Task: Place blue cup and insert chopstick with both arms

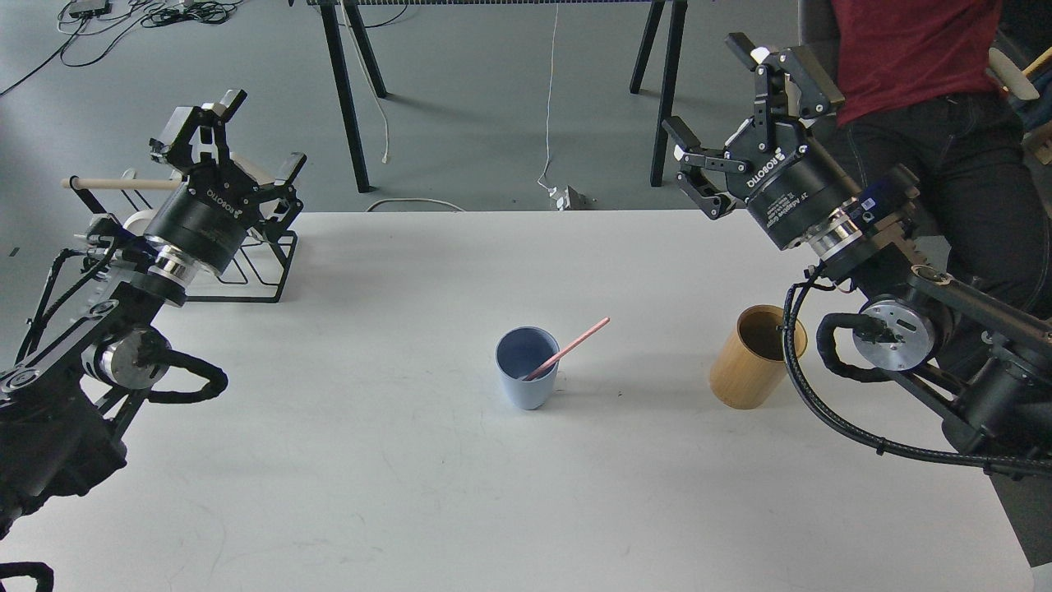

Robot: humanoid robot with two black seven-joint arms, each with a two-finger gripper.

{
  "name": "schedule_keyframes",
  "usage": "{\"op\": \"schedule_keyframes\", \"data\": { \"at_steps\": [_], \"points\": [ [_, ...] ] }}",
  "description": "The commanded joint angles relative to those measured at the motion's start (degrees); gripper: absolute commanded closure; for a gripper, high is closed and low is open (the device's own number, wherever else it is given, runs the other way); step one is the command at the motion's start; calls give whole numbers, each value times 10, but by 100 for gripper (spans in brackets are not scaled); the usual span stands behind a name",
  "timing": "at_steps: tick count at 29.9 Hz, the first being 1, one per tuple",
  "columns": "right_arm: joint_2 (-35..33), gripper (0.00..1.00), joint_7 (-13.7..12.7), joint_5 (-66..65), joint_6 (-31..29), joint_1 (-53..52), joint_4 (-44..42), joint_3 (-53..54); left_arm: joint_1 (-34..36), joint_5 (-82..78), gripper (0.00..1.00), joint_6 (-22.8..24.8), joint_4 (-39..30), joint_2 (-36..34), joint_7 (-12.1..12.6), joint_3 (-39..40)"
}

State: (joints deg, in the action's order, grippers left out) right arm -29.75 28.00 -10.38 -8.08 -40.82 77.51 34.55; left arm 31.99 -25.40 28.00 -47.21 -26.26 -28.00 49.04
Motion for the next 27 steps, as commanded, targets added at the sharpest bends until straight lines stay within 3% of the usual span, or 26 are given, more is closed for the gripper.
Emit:
{"op": "schedule_keyframes", "data": {
  "at_steps": [1, 13, 27],
  "points": [
    [21, 3, 0, -1, 1, 5, -4, 10, 0, 0, 2, 0, 0, -3, 0, 0],
    [20, 3, 0, -1, 6, 29, -4, 38, -4, 11, 2, 0, 0, -7, 0, 3],
    [13, 1, 0, -1, 141, 39, 26, 46, -4, 11, 2, 0, 1, -6, 0, 4]
  ]
}}
